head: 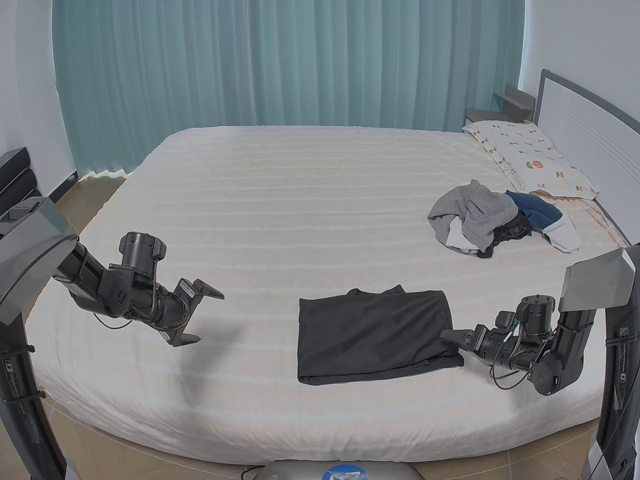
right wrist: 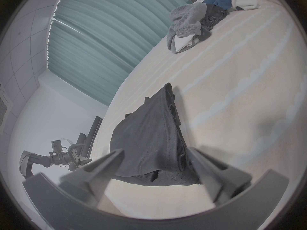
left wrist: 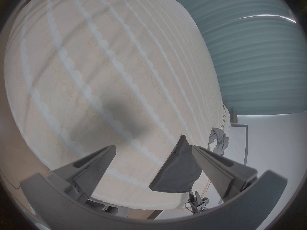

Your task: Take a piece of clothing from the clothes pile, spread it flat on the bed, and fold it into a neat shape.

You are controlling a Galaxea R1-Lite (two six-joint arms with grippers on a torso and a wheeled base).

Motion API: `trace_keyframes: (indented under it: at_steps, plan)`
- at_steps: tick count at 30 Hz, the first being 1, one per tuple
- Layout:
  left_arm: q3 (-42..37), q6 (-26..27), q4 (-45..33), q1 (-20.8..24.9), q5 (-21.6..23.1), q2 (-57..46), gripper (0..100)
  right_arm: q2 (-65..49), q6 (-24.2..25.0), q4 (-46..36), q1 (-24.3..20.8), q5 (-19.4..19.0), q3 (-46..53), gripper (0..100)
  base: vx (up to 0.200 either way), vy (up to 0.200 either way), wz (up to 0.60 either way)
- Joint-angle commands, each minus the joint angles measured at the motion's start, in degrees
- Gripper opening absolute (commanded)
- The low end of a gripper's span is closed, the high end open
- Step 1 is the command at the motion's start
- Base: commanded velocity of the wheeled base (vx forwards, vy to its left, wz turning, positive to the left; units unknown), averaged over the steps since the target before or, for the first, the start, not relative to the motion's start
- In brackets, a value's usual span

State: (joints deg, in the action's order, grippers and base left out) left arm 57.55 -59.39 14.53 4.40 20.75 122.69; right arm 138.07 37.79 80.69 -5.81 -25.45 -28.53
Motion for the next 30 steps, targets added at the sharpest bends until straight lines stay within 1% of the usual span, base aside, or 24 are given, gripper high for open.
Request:
trace_keyframes:
  at_steps: [1,8,9,11,18,21,30]
  plan:
    - [0.02,-0.02,0.06,-0.01,-0.01,0.1,100,0.44,-0.17,-0.01,0.01,-0.03,0.23,0,0.0,0.0,0.0]
    - [0.1,-0.02,0.06,-0.01,-0.01,0.01,100,-0.26,-1.58,0.26,1.51,-0.03,2.86,0,0.0,0.0,0.0]
    - [0.1,-0.02,0.06,-0.01,-0.01,0.1,100,-0.26,-3.16,0.7,1.68,-0.03,3.39,0,0.0,0.0,0.0]
    - [0.1,-0.02,0.06,-0.01,-0.01,0.01,100,-0.17,-3.69,0.7,2.04,-0.03,3.57,0,0.0,0.0,0.0]
    - [0.02,-0.02,0.06,-0.01,-0.01,0.01,100,-0.35,-4.13,0.7,2.83,-0.03,4.18,0,0.0,0.0,0.0]
    - [0.1,-0.02,0.06,-0.01,-0.01,0.01,100,-0.26,-5.36,0.7,3.09,-0.03,4.62,0,0.0,0.0,0.0]
    - [0.1,-0.02,0.06,-0.01,-0.01,0.1,100,-0.26,-5.8,0.79,3.71,-0.03,4.88,0,0.0,0.0,0.0]
